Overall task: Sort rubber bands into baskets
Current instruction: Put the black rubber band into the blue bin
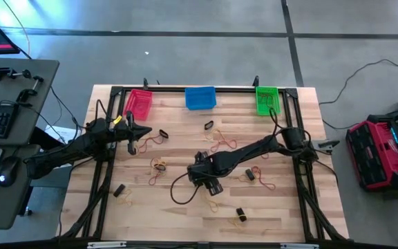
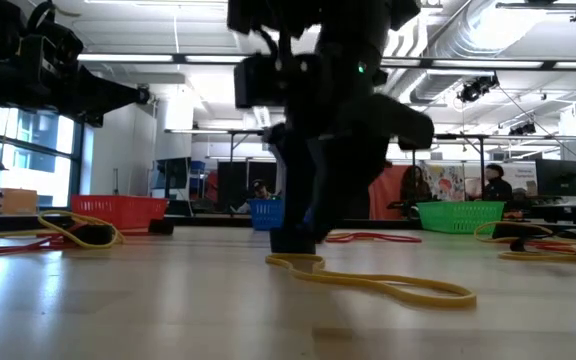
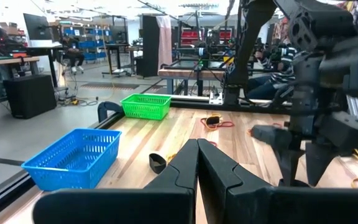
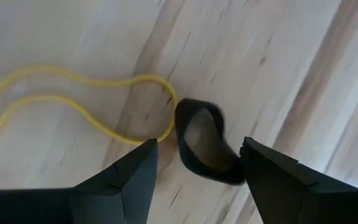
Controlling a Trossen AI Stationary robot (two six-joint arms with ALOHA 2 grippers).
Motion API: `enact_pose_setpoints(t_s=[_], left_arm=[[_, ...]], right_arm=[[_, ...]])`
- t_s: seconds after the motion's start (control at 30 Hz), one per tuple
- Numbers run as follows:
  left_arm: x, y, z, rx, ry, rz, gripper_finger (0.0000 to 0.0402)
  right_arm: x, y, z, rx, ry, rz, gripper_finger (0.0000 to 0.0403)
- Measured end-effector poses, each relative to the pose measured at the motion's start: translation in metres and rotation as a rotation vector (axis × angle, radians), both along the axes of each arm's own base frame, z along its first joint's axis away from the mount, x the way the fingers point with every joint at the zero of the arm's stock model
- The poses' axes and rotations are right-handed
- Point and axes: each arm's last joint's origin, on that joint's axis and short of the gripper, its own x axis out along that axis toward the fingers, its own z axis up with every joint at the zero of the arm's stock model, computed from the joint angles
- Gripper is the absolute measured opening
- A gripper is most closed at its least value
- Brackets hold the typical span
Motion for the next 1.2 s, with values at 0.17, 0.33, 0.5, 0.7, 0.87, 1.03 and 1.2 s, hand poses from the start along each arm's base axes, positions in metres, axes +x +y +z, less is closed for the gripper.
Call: enact_pose_setpoints(t_s=[0.17,0.33,0.5,0.7,0.87,1.03,1.2], left_arm=[[0.0,0.0,0.0,0.0,0.0,-0.001,0.0],[0.0,0.0,0.0,0.0,0.0,-0.002,0.0],[0.0,0.0,0.0,0.0,0.0,-0.002,0.0],[0.0,0.0,0.0,0.0,0.0,-0.001,0.0],[0.0,0.0,0.0,0.0,0.0,-0.002,0.0],[0.0,0.0,0.0,0.016,0.003,-0.001,0.0],[0.0,0.0,0.0,0.01,0.002,-0.001,0.0]], right_arm=[[0.002,0.0,-0.001,-0.005,-0.011,-0.001,0.022],[0.003,-0.007,-0.002,0.018,0.003,-0.016,0.0214],[0.003,-0.01,-0.002,0.019,0.006,-0.004,0.0178],[0.003,-0.011,-0.002,0.043,0.016,0.004,0.0136],[0.004,-0.013,-0.002,0.041,0.016,0.02,0.0104],[0.005,-0.017,-0.002,0.034,0.008,0.011,0.0047],[0.008,-0.018,-0.001,-0.02,-0.032,0.023,0.0006]])
